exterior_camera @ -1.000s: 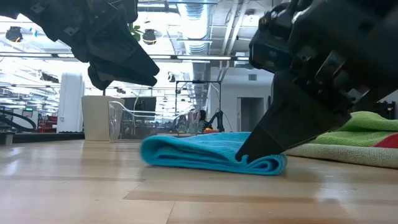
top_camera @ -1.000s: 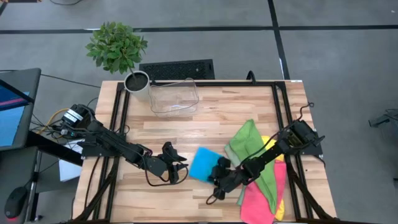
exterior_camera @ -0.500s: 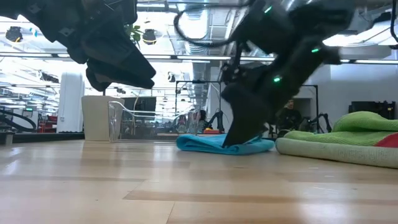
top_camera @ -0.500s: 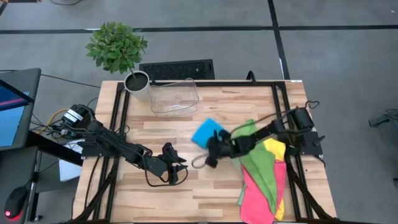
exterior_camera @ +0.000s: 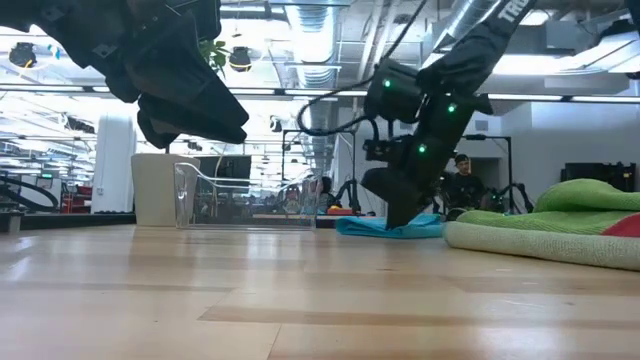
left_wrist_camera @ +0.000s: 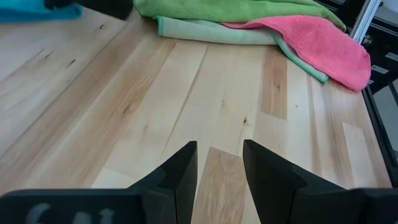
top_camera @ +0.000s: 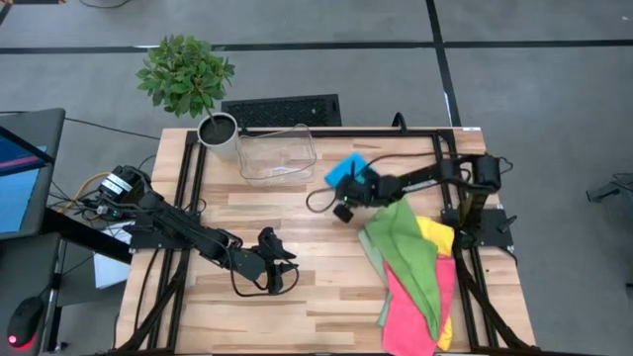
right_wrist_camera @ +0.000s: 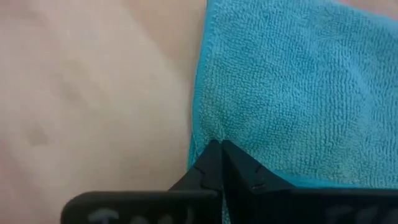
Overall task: Fold microfiber towels
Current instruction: Move the blue microfiber cloth to the top right of the table, then fold the green microfiber cloth
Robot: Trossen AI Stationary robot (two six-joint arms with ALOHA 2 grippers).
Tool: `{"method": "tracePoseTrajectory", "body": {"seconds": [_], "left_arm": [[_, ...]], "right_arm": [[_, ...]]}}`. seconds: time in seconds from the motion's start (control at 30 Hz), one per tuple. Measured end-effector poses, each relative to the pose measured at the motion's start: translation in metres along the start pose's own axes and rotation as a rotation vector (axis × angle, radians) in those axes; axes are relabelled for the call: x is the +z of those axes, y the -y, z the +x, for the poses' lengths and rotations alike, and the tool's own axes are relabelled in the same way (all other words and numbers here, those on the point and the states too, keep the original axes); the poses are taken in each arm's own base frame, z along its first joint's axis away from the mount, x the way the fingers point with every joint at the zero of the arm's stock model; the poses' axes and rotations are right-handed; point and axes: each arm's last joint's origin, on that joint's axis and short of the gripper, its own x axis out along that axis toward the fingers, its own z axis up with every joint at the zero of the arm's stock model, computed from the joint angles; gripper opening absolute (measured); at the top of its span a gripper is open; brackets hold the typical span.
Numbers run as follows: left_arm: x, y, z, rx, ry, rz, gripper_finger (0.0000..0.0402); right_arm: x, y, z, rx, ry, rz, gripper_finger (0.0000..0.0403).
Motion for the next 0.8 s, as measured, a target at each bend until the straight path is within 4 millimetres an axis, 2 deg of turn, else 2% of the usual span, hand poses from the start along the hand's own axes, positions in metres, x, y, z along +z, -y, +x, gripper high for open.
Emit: {"method": "tracePoseTrajectory", "body": {"seconds": [0.13,0.43,0.63,0.73,0.8], "left_arm": [[0.0,0.0,0.0,-0.001,0.002,0.0,0.012],[0.001,0.0,0.0,0.0,0.007,0.006,0.012],[0.003,0.002,0.0,-0.013,0.029,0.051,0.0135],[0.005,0.003,0.0,-0.017,0.036,0.069,0.0161],[0.006,0.004,0.0,-0.021,0.04,0.079,0.0182]], "right_arm": [[0.006,0.023,0.0,0.007,-0.042,0.051,0.0032],[0.004,0.048,-0.02,-0.074,-0.107,0.042,0.0047],[0.005,0.055,-0.064,-0.08,-0.058,0.041,0.0087],[-0.008,0.051,-0.094,-0.053,-0.102,0.057,0.0123],[-0.023,0.042,-0.114,-0.022,-0.141,0.028,0.0154]]}}
